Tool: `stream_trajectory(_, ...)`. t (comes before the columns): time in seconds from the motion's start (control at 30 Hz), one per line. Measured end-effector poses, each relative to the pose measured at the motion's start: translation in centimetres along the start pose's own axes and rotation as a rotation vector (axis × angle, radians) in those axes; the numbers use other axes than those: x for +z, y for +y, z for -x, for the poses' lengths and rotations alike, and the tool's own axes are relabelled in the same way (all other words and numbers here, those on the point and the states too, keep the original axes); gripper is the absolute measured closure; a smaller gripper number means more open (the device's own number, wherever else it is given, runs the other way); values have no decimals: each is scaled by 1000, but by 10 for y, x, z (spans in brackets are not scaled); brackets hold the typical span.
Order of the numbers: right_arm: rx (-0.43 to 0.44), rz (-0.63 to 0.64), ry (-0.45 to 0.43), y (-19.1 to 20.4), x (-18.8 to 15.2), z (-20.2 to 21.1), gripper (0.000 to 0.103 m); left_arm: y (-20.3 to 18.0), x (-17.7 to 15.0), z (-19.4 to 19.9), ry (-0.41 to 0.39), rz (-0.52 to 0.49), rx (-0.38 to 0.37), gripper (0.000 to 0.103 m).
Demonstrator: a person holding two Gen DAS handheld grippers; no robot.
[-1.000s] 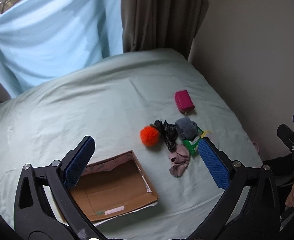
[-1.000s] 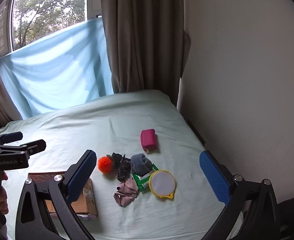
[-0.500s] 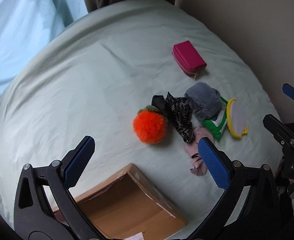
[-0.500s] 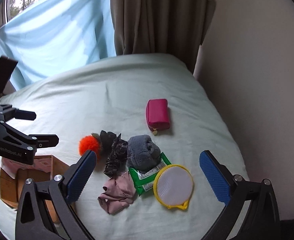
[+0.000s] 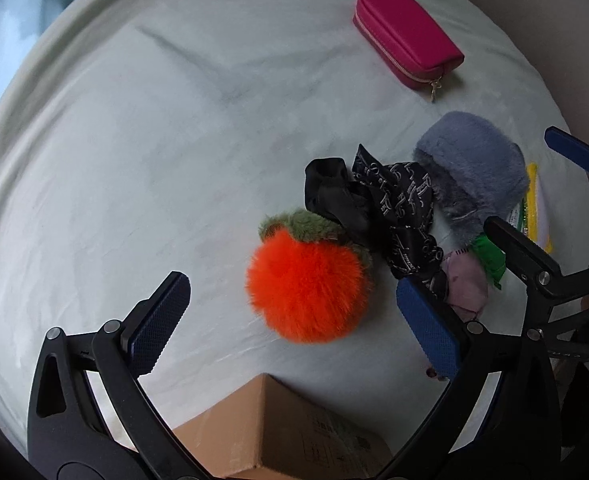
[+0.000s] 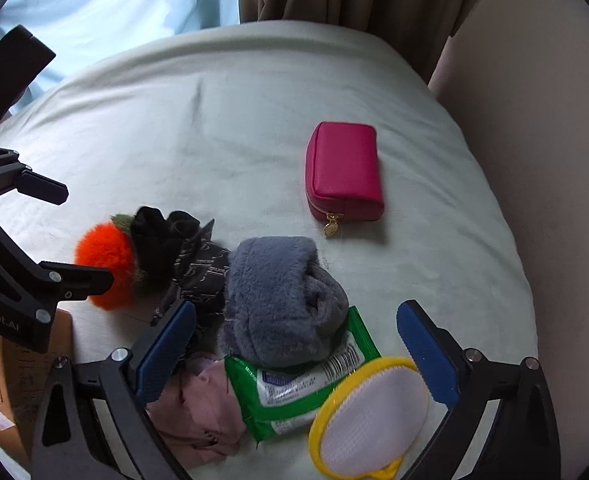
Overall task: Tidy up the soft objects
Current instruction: 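Grasp the orange pompom with the left tool while the right tool grasps the grey sock, then carry the orange pompom and grey sock over the cardboard box with both tools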
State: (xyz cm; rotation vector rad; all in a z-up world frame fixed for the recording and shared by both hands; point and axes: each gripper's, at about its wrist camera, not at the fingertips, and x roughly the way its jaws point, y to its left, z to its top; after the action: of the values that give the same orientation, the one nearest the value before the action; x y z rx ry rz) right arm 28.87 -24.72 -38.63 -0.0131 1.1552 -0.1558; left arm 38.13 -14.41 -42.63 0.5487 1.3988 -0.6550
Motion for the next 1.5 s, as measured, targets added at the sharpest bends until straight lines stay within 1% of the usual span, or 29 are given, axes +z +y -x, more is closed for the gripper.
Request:
stream_trajectory(0.1, 11, 14, 24, -1, 4, -17, 5, 5, 6, -15, 30, 14, -18, 2)
stream_trajectory(0.17, 18, 28, 33, 3, 5, -25, 7, 7, 9, -23, 44, 21, -26, 5)
stream_trajectory(0.23, 30, 45, 44, 5, 8, -32, 11, 9, 11, -31, 59, 28, -37, 14)
stream_trajectory(0.27, 32, 54, 51, 5, 9, -37, 15, 10, 12, -35, 69, 35, -45, 16)
stream_trajectory(0.3, 36, 60, 60, 6, 10, -40, 18, 11, 13, -39, 79, 44, -54, 20)
stream_trajectory(0.33, 42, 66, 69, 6, 10, -44, 25, 13, 14, -42, 89, 55, -66, 26)
stream_trajectory(0.37, 42, 69, 75, 6, 11, -47, 29, 14, 14, -46, 98, 68, -79, 29)
stream_trajectory(0.4, 36, 73, 79, 6, 11, -50, 29, 16, 14, -48, 104, 78, -89, 37)
stream_trajectory(0.43, 35, 74, 78, 5, 11, -51, 32, 17, 14, -49, 109, 89, -99, 49)
stream_trajectory(0.47, 37, 72, 77, 5, 12, -50, 36, 18, 14, -50, 113, 95, -108, 55)
stream_trajectory(0.5, 38, 69, 76, 4, 12, -50, 37, 19, 13, -51, 119, 102, -118, 62)
stream_trajectory(0.53, 44, 65, 74, 2, 13, -49, 40, 21, 13, -52, 125, 112, -128, 64)
stream_trajectory(0.67, 43, 56, 67, 1, 10, -45, 49, 28, 13, -52, 121, 144, -156, 67)
stream_trajectory(0.8, 25, 48, 66, 2, 8, -40, 54, 34, 13, -40, 101, 154, -151, 68)
stream_trajectory(0.9, 20, 38, 45, 3, 8, -29, 55, 37, 14, -25, 76, 159, -142, 68)
stream_trajectory(1.1, 28, -3, -8, -2, 14, 3, 55, 40, 9, 24, 15, 191, -130, 68)
stream_trajectory(1.23, 37, -16, -54, -6, 14, 41, 55, 44, -3, 68, -45, 216, -128, 68)
stream_trajectory(1.37, 58, -31, -93, -11, 15, 82, 55, 22, -27, 115, -116, 247, -123, 68)
stream_trajectory(1.4, 60, -32, -104, -10, 16, 93, 55, 16, -38, 120, -136, 253, -119, 68)
stream_trajectory(1.5, 67, -16, -138, -12, 15, 130, 55, -2, -52, 154, -199, 279, -114, 68)
